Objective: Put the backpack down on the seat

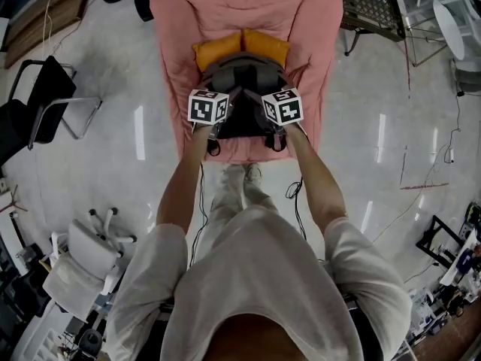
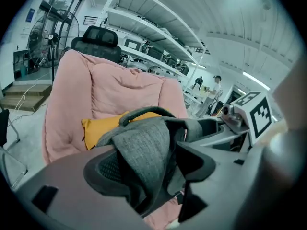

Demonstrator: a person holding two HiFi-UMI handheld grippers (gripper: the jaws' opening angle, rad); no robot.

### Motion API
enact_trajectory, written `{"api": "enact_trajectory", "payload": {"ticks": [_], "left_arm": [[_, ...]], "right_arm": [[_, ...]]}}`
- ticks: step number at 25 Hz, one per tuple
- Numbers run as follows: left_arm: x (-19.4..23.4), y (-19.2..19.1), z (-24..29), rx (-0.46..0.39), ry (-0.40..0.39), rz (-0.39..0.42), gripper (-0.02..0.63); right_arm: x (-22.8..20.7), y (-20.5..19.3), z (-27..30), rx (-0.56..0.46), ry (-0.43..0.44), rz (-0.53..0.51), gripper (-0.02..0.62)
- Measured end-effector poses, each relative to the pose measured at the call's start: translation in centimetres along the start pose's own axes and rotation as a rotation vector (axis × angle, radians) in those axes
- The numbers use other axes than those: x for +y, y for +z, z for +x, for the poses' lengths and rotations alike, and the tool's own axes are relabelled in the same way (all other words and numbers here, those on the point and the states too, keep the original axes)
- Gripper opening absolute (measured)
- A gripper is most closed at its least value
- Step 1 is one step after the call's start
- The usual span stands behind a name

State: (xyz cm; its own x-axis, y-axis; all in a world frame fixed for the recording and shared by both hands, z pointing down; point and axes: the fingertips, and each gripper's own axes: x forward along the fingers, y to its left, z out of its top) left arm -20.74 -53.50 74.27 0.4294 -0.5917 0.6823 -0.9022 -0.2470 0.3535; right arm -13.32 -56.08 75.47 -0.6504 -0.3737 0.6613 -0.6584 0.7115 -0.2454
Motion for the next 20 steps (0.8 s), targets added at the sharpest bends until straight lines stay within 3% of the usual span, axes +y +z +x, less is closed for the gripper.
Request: {"api": "enact_trajectory", "payload": {"ticks": [12,20], "left_arm": [[-1.2,-1.7,-3.2,-0.039,0.033,0.018,0.291],[-3.7,-2.3,-7.4,-0.106,0.06,0.077,0.291]], "right_arm": [[0.5,0.8,-4.7,-0.091,-0.045,-0.029,0.466],[2.1,0.7,-9.2,-0.148,-0.071,-0.043,0.418]]}}
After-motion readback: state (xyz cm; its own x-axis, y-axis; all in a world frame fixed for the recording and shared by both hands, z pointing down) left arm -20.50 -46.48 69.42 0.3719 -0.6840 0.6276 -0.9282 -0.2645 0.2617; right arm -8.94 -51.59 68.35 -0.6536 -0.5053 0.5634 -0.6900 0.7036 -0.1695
